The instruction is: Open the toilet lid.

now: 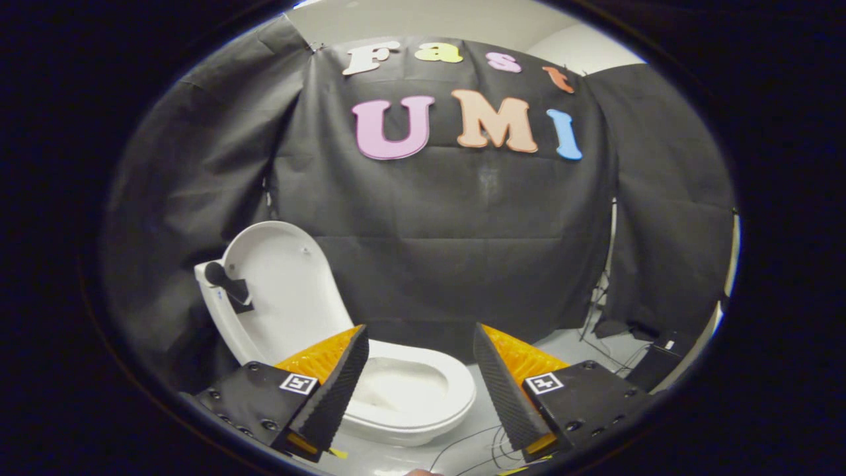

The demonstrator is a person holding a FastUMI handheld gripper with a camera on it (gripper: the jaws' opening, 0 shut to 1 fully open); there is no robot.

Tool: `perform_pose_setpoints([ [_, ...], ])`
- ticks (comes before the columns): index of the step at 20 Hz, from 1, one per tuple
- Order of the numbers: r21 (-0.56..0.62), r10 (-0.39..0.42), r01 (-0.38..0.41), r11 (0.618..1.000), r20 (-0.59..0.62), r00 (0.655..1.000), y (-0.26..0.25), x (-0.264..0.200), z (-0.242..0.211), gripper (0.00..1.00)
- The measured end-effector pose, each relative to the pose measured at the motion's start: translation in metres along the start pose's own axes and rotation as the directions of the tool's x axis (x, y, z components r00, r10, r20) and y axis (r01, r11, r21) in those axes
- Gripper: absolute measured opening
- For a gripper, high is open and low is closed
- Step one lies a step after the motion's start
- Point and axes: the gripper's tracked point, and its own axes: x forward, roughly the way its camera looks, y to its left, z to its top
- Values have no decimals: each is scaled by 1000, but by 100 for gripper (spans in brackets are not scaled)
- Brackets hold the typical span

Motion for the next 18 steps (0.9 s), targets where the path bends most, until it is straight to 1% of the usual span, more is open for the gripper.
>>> perform_pose_setpoints([
  [2, 8, -3, 3, 1000, 7, 1000, -2, -1, 0, 98],
  [5, -28, -32, 32, 999, -21, 999, -7, -4, -9, 98],
  [11, -45, -31, 29, 999, -36, 999, -1, -5, -13, 98],
  [18, -28, -31, 30, 999, -40, 999, 1, -5, -13, 98],
])
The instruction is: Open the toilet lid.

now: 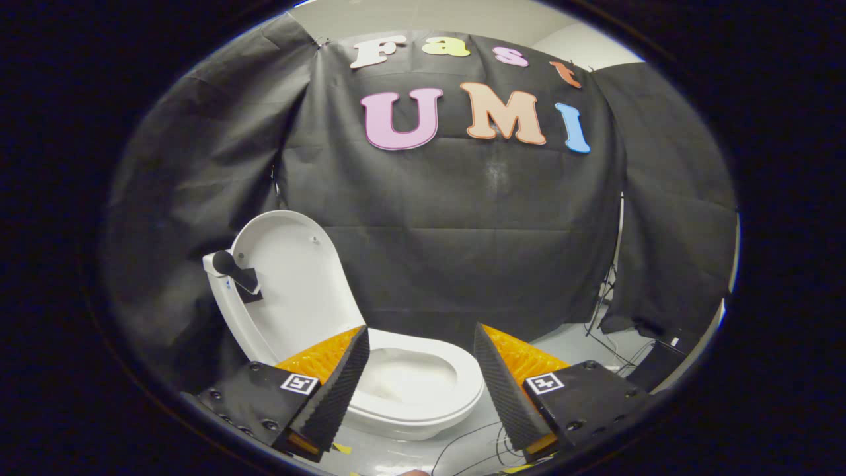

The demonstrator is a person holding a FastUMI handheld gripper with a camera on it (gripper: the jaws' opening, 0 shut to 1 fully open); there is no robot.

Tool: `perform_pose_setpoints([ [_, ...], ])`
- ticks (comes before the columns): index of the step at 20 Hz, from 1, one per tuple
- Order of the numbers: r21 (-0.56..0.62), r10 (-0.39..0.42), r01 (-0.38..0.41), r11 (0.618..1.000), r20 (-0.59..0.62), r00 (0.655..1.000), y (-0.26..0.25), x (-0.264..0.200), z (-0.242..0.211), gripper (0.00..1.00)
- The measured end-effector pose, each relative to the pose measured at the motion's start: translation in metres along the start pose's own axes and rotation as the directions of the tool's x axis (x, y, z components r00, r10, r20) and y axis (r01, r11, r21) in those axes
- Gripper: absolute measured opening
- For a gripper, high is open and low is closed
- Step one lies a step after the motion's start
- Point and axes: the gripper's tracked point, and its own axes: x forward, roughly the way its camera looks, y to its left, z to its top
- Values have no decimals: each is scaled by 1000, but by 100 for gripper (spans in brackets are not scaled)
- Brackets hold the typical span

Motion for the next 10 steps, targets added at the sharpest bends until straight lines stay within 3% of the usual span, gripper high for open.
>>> perform_pose_setpoints([
  [10, 3, 2, -2, 1000, -8, 1000, 8, -1, -1, 98],
])
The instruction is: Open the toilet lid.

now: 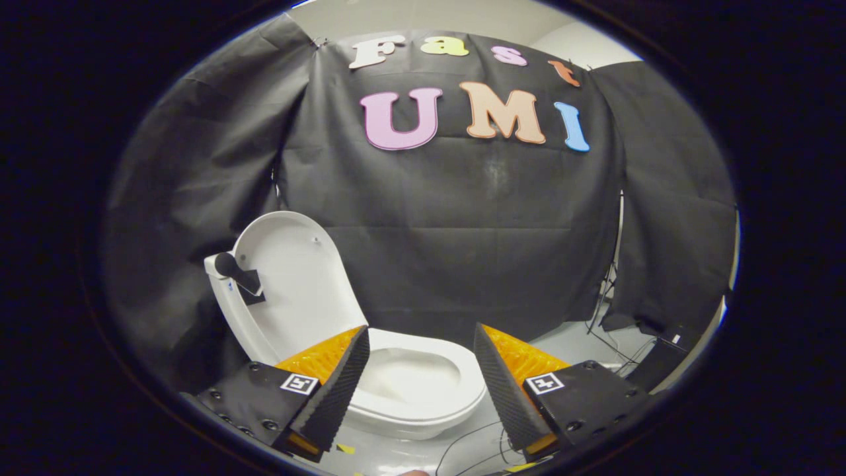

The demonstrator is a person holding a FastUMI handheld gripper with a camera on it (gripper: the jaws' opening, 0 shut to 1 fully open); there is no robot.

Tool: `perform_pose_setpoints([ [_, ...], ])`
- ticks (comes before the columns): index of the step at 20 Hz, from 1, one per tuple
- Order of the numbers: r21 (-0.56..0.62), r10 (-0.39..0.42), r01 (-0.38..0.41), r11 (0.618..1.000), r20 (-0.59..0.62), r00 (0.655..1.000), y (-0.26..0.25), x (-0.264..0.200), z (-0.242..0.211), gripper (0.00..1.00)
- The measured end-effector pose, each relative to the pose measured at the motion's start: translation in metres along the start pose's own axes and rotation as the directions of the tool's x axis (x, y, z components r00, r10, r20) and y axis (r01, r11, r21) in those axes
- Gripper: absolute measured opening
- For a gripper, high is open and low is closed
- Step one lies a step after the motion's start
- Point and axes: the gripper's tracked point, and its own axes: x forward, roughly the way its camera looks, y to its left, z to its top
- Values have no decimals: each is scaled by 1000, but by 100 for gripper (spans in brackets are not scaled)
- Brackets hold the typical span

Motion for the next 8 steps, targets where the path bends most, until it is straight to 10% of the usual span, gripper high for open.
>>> perform_pose_setpoints([
  [8, 8, -3, 3, 1000, 11, 1000, -1, -2, 2, 98],
])
